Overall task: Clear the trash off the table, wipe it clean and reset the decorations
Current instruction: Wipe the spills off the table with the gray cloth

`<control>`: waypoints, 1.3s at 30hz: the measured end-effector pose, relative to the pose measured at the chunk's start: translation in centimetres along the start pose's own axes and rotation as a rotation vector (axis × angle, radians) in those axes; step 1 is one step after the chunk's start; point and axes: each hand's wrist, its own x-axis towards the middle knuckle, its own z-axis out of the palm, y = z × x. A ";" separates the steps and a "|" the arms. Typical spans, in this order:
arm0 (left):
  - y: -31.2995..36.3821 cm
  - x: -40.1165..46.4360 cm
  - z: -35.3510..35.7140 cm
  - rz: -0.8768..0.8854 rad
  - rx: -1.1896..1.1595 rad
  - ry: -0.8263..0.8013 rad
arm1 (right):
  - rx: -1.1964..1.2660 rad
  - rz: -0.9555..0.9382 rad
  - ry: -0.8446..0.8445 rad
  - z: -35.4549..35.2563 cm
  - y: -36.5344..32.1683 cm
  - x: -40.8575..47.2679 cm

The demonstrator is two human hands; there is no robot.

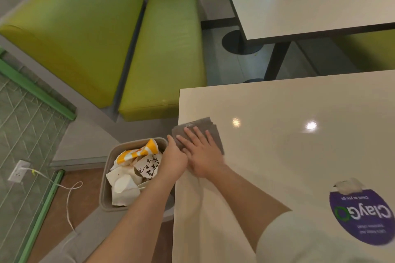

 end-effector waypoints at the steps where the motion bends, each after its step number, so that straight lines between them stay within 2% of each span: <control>1: -0.2 -0.1 0.0 -0.007 -0.001 -0.007 | 0.020 0.012 0.012 -0.2 0.7 -0.7; 8: -1.3 -1.2 0.7 -0.084 0.026 -0.019 | -0.063 0.371 0.151 -2.2 11.4 -7.6; 12: -1.7 -1.9 0.9 -0.057 0.057 -0.022 | -0.053 0.503 0.156 -2.5 11.6 -8.2; 14: -1.9 -2.3 1.2 -0.055 0.110 -0.014 | -0.048 0.457 0.141 -1.6 8.7 -7.7; 16: -1.9 -2.8 1.5 -0.058 0.144 -0.003 | -0.043 0.300 0.113 0.3 4.6 -7.3; 19: -2.1 -3.5 1.8 -0.066 0.007 0.015 | -0.022 0.116 0.041 2.4 -1.0 -7.8; 21: -2.3 -4.0 1.8 -0.078 -0.113 0.030 | -0.034 -0.009 -0.004 2.9 -2.1 -8.3; 23: -2.9 -4.3 1.9 -0.078 -0.131 0.041 | -0.038 -0.072 0.001 2.5 -0.7 -8.6; 25: -3.2 -4.6 1.9 -0.079 -0.079 0.023 | -0.027 -0.009 0.064 1.7 2.2 -9.1; 29: -3.2 -6.0 1.3 -0.052 -0.050 -0.001 | -0.100 0.290 0.143 -0.4 9.8 -12.1; 32: -3.5 -6.8 1.0 -0.046 -0.043 -0.041 | -0.062 0.439 0.152 -1.6 13.1 -14.2; 36: -3.6 -7.6 0.8 -0.035 0.020 -0.089 | -0.044 0.533 0.148 -1.1 10.6 -13.1; 39: -3.9 -8.0 1.0 -0.038 -0.005 -0.122 | -0.038 0.361 0.113 0.9 4.7 -12.7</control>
